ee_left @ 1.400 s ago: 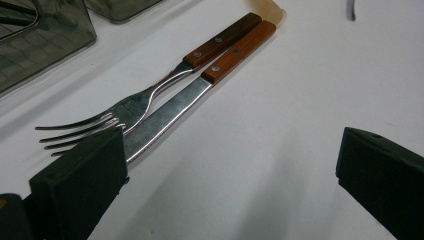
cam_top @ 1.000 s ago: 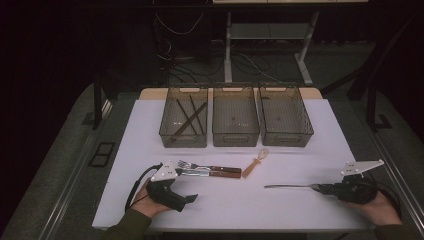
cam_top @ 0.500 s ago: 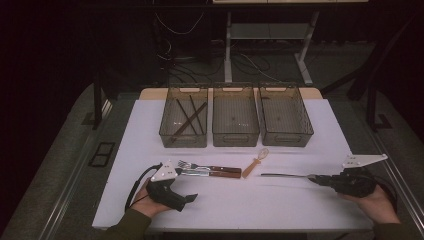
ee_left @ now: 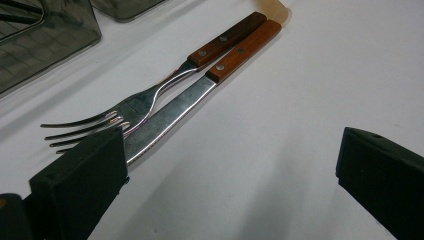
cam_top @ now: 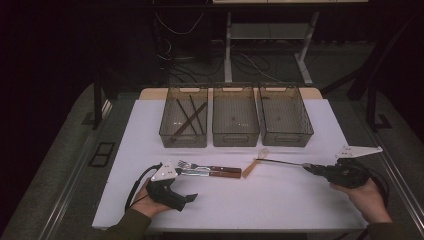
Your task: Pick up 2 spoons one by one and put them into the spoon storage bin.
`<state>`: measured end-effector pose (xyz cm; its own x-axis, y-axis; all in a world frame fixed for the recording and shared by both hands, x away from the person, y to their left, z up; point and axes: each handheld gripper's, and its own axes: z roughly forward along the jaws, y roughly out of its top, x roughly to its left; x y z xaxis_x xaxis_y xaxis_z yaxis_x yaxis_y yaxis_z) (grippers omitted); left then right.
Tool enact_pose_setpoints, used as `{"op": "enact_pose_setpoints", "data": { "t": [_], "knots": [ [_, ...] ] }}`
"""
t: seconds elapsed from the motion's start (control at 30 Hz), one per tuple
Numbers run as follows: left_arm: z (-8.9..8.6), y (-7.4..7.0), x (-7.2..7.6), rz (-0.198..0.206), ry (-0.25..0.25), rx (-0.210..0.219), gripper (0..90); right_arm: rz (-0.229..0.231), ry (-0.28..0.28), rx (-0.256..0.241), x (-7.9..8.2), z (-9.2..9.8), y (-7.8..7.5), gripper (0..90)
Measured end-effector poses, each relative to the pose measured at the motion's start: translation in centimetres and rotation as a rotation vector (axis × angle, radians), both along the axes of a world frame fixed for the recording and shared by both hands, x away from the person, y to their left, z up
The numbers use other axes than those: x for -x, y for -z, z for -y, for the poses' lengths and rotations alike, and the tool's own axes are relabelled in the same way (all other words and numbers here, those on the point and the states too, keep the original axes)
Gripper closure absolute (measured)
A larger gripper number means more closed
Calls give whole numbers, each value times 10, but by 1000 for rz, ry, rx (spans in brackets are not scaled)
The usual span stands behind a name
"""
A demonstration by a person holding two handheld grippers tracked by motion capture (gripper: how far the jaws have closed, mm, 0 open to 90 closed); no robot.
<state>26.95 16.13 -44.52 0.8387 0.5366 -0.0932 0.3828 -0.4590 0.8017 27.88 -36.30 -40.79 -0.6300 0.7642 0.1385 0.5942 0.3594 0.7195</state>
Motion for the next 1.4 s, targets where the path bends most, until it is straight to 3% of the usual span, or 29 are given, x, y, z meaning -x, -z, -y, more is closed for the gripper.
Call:
{"op": "enact_pose_setpoints", "data": {
  "t": [0.27,0.63,1.1,1.4],
  "knots": [
    [0,0,0,-1,0,1,0,44,121,-31,-5,-6,-13,869],
    [0,0,0,-4,2,-3,0,93,190,-60,-20,-20,-31,869],
    [1,0,0,-6,8,-2,0,105,265,-69,-67,-71,-43,869],
    [2,0,0,-5,13,1,0,109,279,-8,-100,-107,-49,869]
  ]
}}
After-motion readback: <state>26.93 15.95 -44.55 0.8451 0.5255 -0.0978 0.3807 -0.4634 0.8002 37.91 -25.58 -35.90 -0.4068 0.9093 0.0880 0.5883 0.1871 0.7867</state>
